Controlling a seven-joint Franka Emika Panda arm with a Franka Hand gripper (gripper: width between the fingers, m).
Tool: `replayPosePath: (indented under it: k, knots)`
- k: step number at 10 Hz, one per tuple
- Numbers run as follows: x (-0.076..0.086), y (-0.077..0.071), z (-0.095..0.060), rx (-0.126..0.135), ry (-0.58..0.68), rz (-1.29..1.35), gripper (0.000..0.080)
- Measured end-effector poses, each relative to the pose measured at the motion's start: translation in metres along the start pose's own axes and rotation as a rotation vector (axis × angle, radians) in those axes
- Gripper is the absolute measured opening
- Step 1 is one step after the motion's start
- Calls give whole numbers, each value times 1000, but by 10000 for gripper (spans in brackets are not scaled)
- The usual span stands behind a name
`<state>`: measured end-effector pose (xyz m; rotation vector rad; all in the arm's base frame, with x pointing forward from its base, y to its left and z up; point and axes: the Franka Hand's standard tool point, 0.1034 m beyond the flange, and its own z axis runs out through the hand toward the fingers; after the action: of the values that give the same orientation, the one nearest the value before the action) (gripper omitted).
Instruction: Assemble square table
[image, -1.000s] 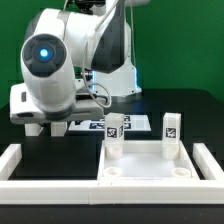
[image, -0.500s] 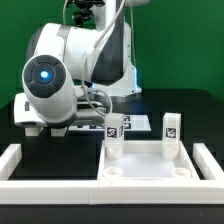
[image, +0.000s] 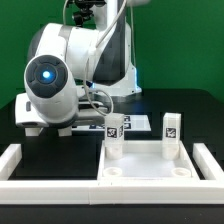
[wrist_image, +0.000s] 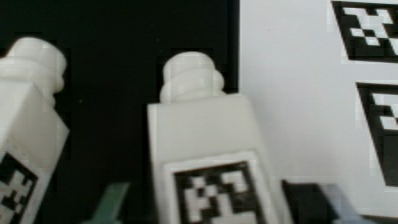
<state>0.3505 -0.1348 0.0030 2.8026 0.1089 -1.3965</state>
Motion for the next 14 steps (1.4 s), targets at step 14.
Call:
replayPosePath:
  k: [14]
  knots:
    - [-29,-7,-76,-33,262,-141,284]
